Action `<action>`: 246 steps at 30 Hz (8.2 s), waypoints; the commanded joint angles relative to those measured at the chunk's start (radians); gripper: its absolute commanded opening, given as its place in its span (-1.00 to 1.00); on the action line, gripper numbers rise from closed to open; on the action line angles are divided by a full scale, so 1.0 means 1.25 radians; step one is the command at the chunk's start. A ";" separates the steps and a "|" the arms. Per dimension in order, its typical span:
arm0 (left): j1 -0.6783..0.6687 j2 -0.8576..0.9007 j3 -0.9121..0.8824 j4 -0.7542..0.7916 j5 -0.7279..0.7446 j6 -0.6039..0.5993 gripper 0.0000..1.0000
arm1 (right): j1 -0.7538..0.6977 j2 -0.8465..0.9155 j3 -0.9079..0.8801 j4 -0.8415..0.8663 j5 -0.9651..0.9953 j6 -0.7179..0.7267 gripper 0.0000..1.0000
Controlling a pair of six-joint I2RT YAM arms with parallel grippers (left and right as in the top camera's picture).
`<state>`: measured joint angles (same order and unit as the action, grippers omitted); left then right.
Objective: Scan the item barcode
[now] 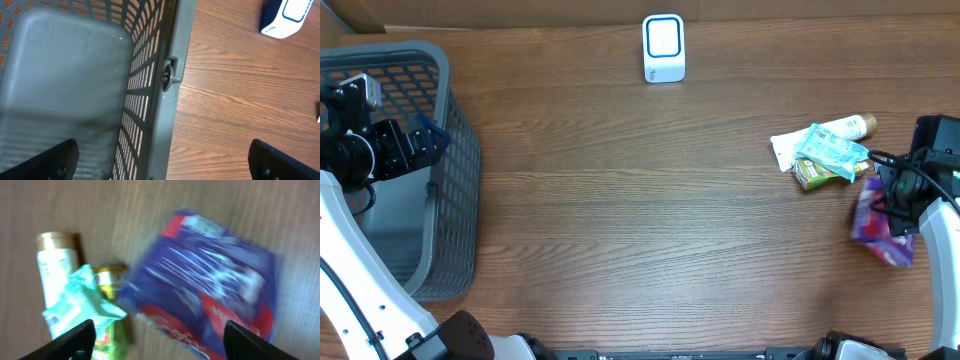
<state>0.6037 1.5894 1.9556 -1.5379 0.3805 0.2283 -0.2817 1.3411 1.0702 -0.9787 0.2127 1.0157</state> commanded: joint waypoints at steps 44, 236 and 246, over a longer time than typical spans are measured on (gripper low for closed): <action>0.002 0.006 0.002 0.001 0.001 0.003 0.99 | 0.370 -0.328 0.259 -0.206 -0.327 -0.694 1.00; -0.462 -1.268 -1.561 1.185 -0.139 0.045 0.99 | 0.294 -1.071 -0.850 0.721 -0.231 -0.792 1.00; -0.462 -1.268 -1.561 1.185 -0.139 0.045 0.99 | 0.294 -1.071 -0.850 0.721 -0.230 -0.792 1.00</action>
<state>0.0311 0.0151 0.0082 -0.0547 0.2226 0.2951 0.0856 0.0147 0.0185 -0.0814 -0.0853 0.0292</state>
